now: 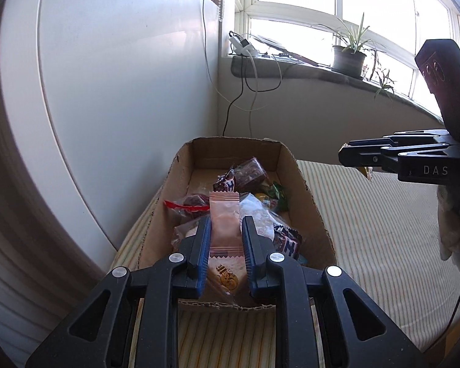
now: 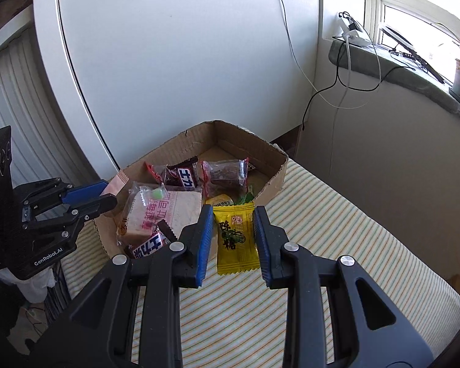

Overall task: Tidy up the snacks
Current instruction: 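Carry the pink candy and yellow packet over the box and open both grippers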

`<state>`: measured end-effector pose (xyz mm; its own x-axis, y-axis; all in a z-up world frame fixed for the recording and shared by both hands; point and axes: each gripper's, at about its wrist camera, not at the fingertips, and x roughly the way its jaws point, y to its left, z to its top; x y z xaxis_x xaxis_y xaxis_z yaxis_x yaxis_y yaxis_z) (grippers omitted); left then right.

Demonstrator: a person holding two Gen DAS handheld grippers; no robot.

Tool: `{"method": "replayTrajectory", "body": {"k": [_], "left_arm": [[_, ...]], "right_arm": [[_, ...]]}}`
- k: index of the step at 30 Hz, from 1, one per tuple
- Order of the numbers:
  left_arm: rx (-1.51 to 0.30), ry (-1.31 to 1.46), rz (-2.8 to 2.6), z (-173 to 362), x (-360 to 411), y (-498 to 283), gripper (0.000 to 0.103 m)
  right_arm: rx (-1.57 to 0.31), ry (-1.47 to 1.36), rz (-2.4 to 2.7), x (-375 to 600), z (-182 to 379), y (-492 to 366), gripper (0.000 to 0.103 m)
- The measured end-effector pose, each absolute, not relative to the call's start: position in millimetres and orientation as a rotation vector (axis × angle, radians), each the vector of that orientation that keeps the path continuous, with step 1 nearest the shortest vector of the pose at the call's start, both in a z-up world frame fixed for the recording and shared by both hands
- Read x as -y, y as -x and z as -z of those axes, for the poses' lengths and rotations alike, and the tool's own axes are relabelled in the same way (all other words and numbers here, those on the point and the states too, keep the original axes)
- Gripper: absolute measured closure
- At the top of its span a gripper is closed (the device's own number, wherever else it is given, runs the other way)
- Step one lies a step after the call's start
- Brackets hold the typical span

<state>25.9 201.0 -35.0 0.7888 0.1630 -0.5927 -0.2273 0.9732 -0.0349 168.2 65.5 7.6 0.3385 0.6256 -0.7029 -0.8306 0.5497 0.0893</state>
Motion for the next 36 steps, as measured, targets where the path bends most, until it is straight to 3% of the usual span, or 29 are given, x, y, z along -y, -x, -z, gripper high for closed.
{"method": "replayTrajectory", "body": {"k": [13, 36], "left_arm": [[-0.621, 0.128, -0.225, 37, -216, -23, 0.084], [-0.607, 0.122, -0.233, 33, -215, -21, 0.084]], "right_arm": [[-0.795, 0.314, -0.998, -129, 4, -181, 0.075], [-0.826, 0.334, -1.002, -150, 15, -188, 0.075]]}}
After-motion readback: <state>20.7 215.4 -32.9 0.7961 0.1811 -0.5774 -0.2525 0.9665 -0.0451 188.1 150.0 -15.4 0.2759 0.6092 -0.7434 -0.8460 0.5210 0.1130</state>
